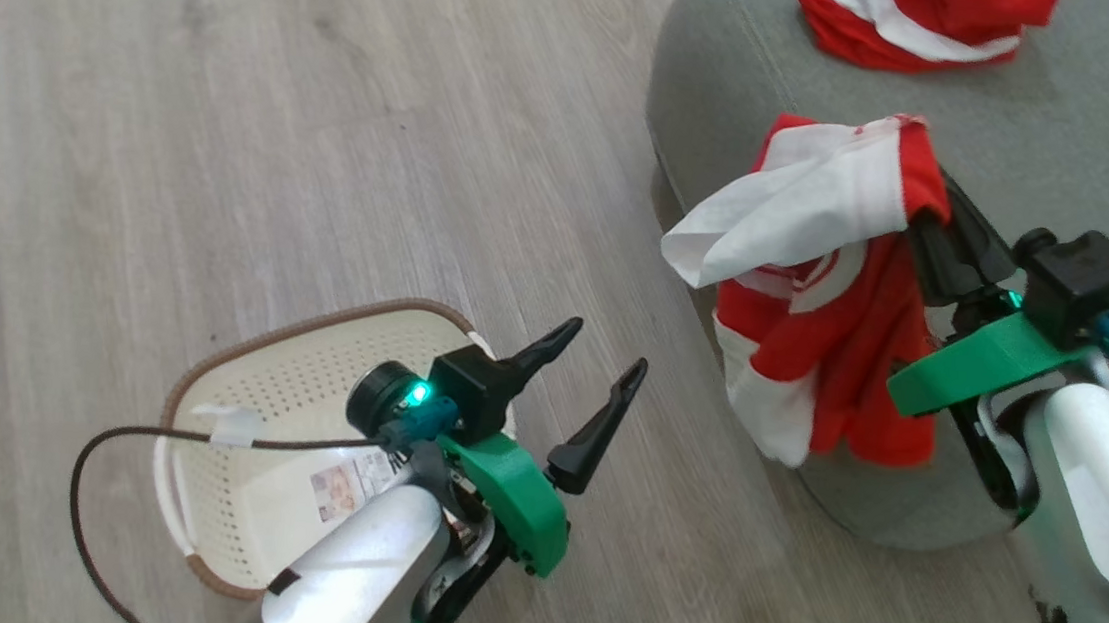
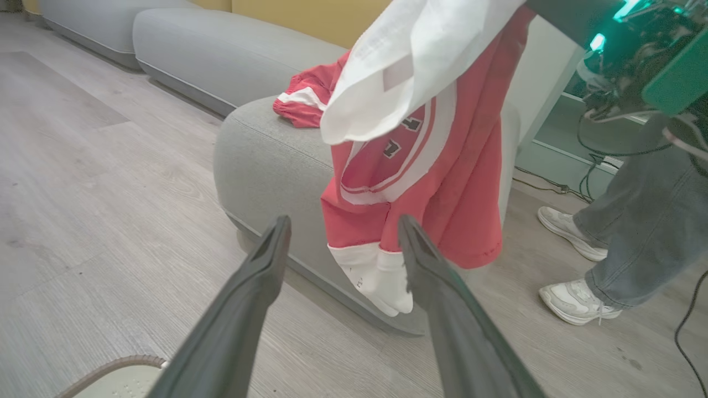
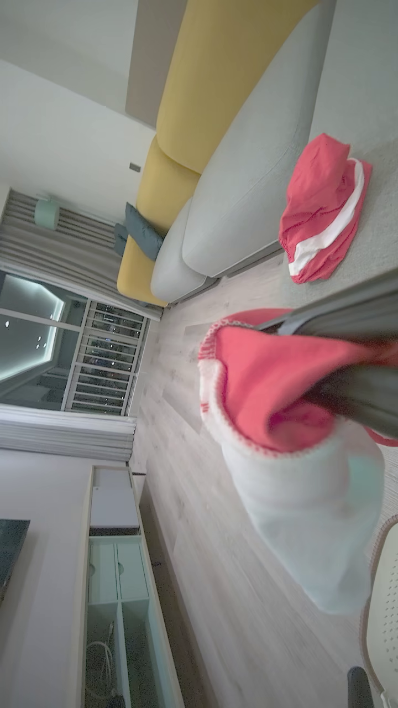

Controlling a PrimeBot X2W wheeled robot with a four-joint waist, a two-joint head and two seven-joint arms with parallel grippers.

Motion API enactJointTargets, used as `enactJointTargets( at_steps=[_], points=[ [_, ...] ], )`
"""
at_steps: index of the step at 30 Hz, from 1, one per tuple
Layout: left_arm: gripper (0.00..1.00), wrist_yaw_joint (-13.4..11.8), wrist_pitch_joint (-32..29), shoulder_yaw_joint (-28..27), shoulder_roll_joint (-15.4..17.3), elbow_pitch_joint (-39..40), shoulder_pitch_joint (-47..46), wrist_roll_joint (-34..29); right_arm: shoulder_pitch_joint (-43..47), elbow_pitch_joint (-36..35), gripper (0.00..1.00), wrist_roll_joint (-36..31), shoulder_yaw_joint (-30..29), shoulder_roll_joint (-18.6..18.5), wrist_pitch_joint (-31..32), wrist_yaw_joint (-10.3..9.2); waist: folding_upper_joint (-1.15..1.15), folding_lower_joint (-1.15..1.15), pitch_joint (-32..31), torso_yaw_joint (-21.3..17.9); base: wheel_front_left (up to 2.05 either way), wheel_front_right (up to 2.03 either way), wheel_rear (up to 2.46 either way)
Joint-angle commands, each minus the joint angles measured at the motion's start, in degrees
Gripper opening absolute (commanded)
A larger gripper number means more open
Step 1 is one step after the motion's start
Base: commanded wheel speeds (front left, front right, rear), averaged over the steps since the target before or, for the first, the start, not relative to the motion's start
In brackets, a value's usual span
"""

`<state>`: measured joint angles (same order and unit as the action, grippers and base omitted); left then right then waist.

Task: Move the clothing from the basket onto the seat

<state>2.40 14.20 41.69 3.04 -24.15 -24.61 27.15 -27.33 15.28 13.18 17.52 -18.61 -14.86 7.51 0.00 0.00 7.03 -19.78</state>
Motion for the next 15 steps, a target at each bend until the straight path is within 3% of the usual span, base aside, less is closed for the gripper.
enactJointTargets(
  at_steps=[1,8,15],
  points=[
    [1.00,0.1,0.8,-1.1,-0.1,2.3,-2.7,0.6,0.1,-2.4,0.00,0.4,-0.7,-0.5,-0.1,-0.02,0.00,0.00,1.4,-1.4,0.00,0.00,0.00],
    [1.00,-0.4,0.8,0.1,-0.1,2.7,-4.3,0.4,0.7,-3.5,0.00,0.6,-3.0,0.2,-0.1,-0.02,0.00,0.00,5.1,-0.9,0.00,0.00,0.00],
    [1.00,-0.1,0.8,-0.6,-0.1,1.5,-10.4,-2.6,-7.4,-2.9,0.00,2.8,-7.2,0.4,-0.1,-0.02,0.00,0.00,15.6,1.5,0.00,0.00,0.00]
  ],
)
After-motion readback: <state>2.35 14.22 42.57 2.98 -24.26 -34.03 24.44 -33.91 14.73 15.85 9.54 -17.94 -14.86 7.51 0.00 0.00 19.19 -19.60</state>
